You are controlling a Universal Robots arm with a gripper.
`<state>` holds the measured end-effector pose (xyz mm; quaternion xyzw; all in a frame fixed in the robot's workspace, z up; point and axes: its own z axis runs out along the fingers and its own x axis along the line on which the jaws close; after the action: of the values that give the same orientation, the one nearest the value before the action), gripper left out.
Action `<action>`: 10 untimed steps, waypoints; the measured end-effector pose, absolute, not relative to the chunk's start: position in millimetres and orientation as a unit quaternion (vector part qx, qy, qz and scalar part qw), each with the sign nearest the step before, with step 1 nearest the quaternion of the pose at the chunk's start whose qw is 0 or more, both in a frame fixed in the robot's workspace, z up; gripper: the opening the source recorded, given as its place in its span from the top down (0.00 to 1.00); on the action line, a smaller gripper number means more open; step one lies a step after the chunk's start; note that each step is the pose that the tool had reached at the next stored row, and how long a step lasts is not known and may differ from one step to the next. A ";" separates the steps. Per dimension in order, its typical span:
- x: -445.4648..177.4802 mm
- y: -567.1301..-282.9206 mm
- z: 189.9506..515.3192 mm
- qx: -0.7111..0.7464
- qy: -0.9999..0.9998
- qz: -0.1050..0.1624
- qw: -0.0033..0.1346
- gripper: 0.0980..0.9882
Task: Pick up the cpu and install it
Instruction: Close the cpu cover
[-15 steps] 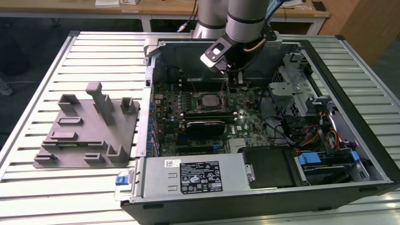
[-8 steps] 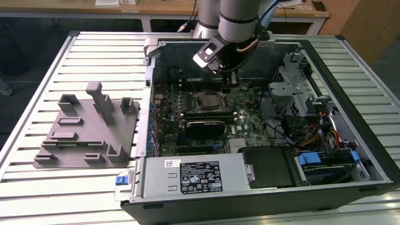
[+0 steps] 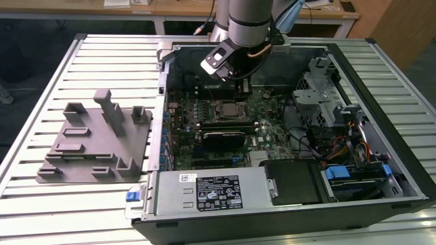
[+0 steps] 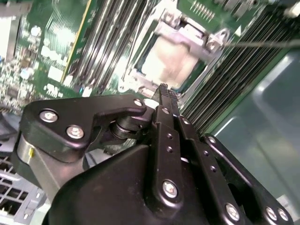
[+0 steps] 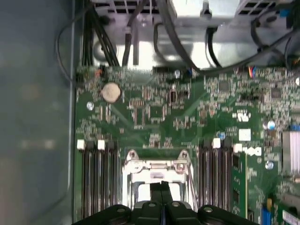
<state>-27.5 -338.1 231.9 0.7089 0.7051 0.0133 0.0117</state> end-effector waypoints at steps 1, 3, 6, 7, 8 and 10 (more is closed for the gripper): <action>-30.0 -338.2 230.8 0.709 0.705 0.013 0.012 0.99; -34.7 -338.2 227.9 0.709 0.705 0.013 0.012 0.99; -42.3 -338.2 223.2 0.709 0.705 0.013 0.012 0.99; -45.0 -338.2 221.5 0.709 0.705 0.013 0.012 0.99; -47.2 -338.2 220.0 0.709 0.705 0.013 0.012 0.99; -51.4 -338.3 217.5 0.709 0.705 0.013 0.012 0.99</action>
<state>-51.4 -338.3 217.5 0.7091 0.7049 0.0132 0.0117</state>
